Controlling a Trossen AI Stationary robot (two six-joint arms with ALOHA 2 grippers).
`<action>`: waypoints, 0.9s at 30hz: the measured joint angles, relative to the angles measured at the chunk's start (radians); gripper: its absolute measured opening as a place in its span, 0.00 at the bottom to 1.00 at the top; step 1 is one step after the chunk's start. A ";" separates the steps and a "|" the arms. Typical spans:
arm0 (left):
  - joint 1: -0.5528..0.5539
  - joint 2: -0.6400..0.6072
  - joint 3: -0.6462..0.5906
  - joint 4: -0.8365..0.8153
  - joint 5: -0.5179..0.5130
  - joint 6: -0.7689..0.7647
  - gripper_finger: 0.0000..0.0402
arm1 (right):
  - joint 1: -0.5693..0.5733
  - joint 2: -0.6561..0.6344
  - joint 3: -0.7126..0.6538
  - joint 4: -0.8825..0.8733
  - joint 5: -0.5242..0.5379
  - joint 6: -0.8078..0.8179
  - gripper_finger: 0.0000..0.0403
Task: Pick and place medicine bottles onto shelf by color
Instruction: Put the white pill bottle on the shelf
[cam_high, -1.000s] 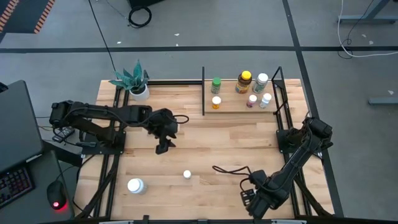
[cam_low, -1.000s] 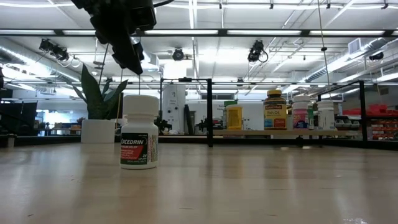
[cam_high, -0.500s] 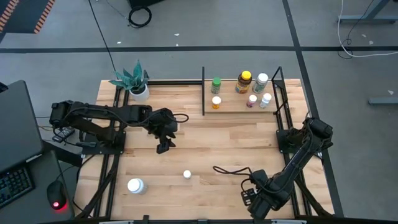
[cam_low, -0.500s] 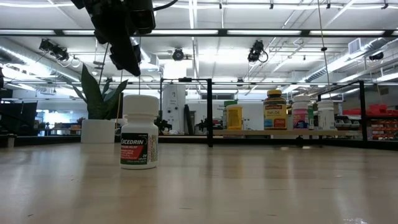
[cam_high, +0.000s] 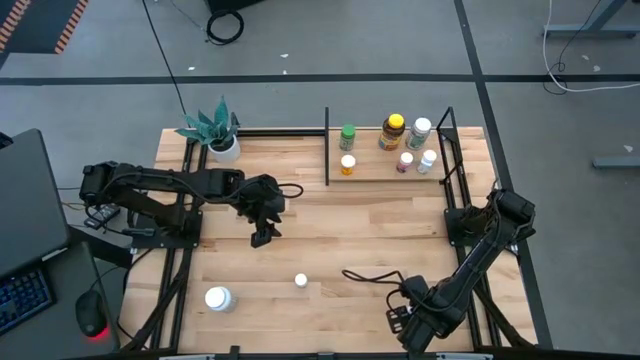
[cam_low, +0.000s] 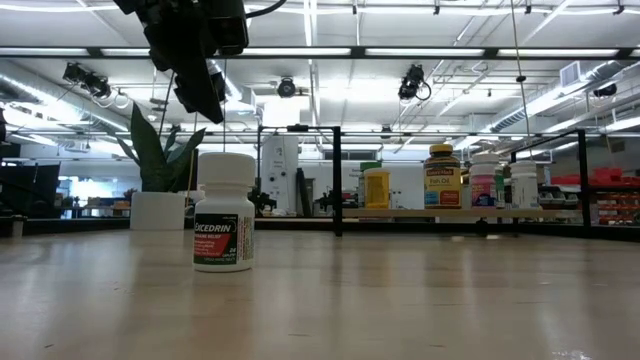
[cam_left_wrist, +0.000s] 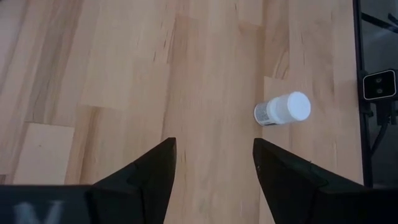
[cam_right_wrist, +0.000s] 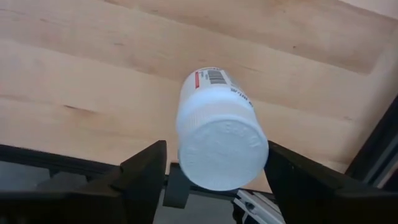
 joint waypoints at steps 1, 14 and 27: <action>0.000 0.000 0.000 0.000 0.000 0.000 0.55 | 0.000 0.000 0.000 0.004 -0.001 -0.001 0.65; 0.000 0.000 0.000 0.000 0.000 -0.003 0.54 | -0.033 -0.006 0.000 -0.043 0.049 -0.049 0.51; 0.000 -0.002 0.000 -0.072 0.004 -0.160 0.52 | -0.508 -0.127 0.000 -0.146 0.171 -0.903 0.52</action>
